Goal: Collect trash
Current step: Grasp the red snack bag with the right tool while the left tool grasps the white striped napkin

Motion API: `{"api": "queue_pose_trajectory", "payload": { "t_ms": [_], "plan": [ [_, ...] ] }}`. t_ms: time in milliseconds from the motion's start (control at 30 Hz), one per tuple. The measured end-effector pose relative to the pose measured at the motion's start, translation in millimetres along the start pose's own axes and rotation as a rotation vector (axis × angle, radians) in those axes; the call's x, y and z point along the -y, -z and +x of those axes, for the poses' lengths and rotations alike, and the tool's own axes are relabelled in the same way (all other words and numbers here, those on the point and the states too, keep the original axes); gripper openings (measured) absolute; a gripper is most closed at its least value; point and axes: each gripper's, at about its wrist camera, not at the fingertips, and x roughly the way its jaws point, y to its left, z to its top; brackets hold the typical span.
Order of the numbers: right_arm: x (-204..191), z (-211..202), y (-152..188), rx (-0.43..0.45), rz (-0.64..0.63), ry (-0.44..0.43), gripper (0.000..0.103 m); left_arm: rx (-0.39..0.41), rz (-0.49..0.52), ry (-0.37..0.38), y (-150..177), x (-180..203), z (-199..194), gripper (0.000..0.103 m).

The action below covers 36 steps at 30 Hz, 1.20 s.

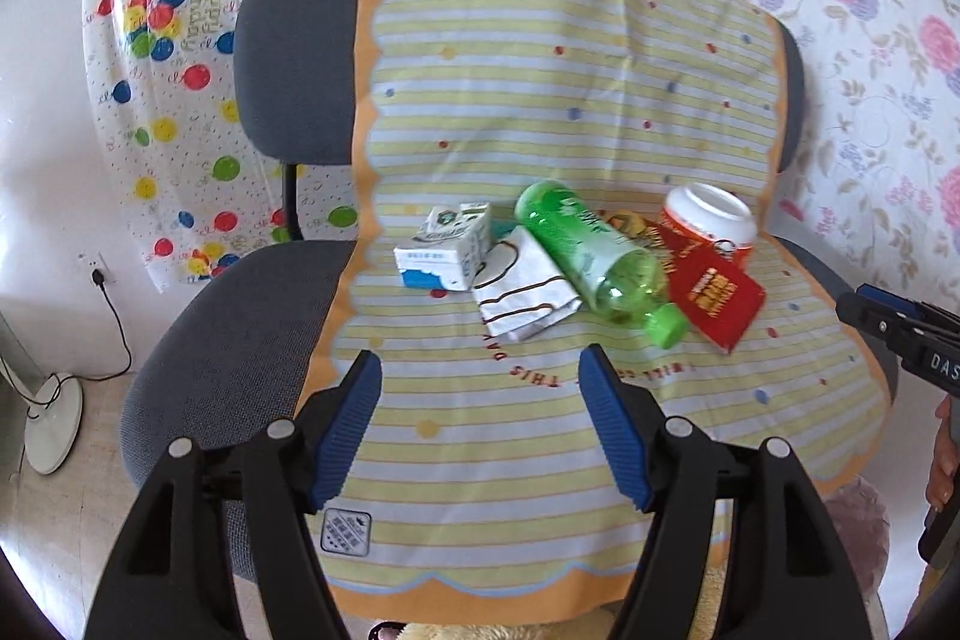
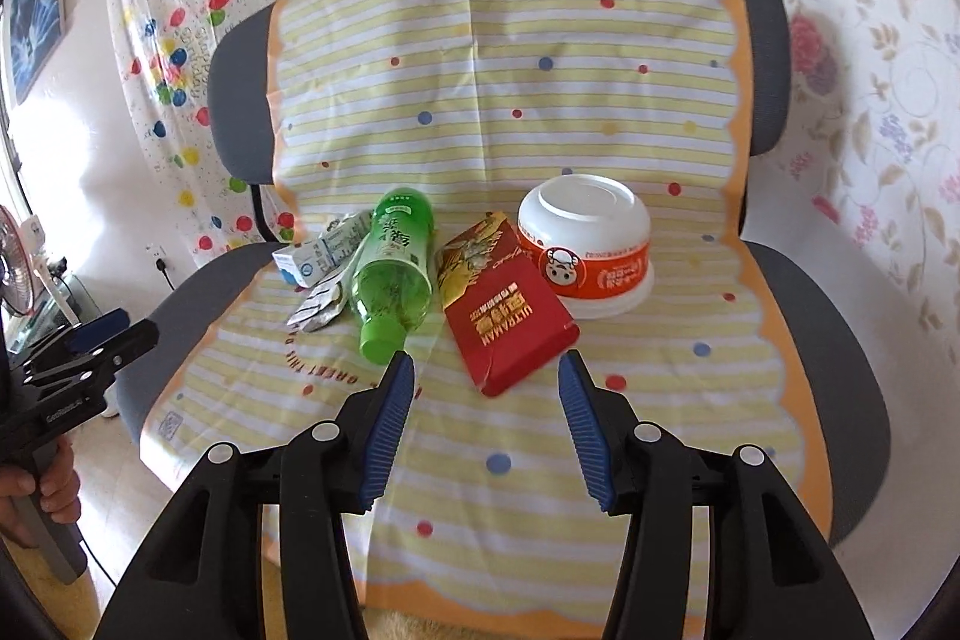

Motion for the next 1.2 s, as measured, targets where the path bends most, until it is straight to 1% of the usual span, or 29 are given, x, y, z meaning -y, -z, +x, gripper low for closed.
{"api": "queue_pose_trajectory", "payload": {
  "t_ms": [100,267,433,500,667,700,733,800,833,867,900,933,967,1000,1100,1167,1200],
  "plan": [
    [5,24,-7,-0.024,0.001,0.000,0.052,-0.033,-0.009,-0.011,0,-5,21,0.067],
    [20,66,-18,-0.076,0.014,-0.009,0.052,-0.089,-0.001,0.000,-3,0,58,0.067],
    [43,106,-36,-0.121,0.077,-0.052,0.052,-0.115,0.004,0.013,-10,8,80,0.067],
    [52,123,-41,-0.154,0.096,-0.090,0.051,-0.120,0.008,0.010,-12,11,87,0.067],
    [62,150,-42,-0.220,0.129,-0.160,0.051,-0.126,0.017,0.017,-16,17,96,0.067],
    [61,153,-41,-0.231,0.139,-0.179,0.048,-0.129,0.019,0.015,-16,17,98,0.067],
    [59,153,-40,-0.237,0.154,-0.198,0.045,-0.134,0.018,0.011,-16,18,99,0.067],
    [49,147,-40,-0.223,0.161,-0.249,0.044,-0.135,0.013,0.009,-15,17,99,0.067],
    [43,143,-41,-0.212,0.153,-0.259,0.036,-0.134,0.011,0.009,-14,16,98,0.067],
    [32,136,-43,-0.192,0.130,-0.249,0.031,-0.134,0.010,0.008,-14,16,97,0.067],
    [23,131,-45,-0.179,0.107,-0.232,0.015,-0.133,0.010,0.007,-13,15,96,0.067],
    [14,126,-46,-0.174,0.083,-0.221,0.004,-0.130,0.008,0.005,-13,14,94,0.067],
    [8,122,-48,-0.164,0.070,-0.213,0.002,-0.129,0.007,0.003,-13,13,93,0.067],
    [-1,115,-49,-0.138,0.039,-0.186,0.001,-0.126,0.003,0.003,-13,11,90,0.067],
    [-17,89,-51,-0.054,-0.051,-0.097,0.000,-0.113,-0.006,0.002,-13,6,83,0.067],
    [-22,73,-51,-0.017,-0.072,-0.066,0.000,-0.111,-0.008,0.020,-12,5,81,0.066],
    [-25,66,-50,-0.002,-0.081,-0.057,0.000,-0.111,-0.008,0.030,-13,5,83,0.064]
  ]
}}
